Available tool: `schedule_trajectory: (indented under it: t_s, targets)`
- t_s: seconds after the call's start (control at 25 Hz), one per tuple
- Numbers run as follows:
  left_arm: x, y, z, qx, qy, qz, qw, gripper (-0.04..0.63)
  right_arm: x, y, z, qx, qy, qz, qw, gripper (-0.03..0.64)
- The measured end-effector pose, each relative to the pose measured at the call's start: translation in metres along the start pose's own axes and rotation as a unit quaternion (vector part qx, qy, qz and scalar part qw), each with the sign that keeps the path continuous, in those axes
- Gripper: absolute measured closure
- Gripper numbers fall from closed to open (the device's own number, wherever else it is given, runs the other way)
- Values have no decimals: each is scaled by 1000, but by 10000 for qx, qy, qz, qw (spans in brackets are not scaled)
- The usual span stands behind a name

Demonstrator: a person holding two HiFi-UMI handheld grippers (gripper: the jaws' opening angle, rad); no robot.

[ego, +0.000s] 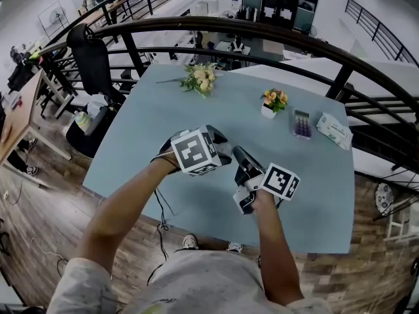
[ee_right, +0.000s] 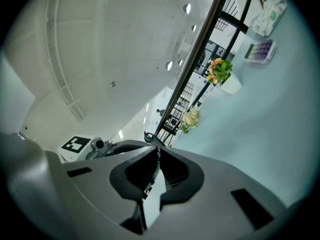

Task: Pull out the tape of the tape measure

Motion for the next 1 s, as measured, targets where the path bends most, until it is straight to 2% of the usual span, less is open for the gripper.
schedule_trajectory:
  t_s: [0.76, 1.0]
  targets:
    - [3, -3, 5, 85, -97, -33, 9999, 376, 4, 5, 1, 55, -70, -164, 9998, 600]
    - [3, -17, 11, -42, 34, 218, 9997, 376, 25, 21, -14, -101, -312, -578, 9978, 600]
Point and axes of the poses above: the fingertips, and each gripper's own axes: x backward along the fingers, z to its left, y out of its top, the point moved 1 cm from there along x, backward along the fingers, and after that the axes turned 8 degrees about z, right-handed, at the moved point
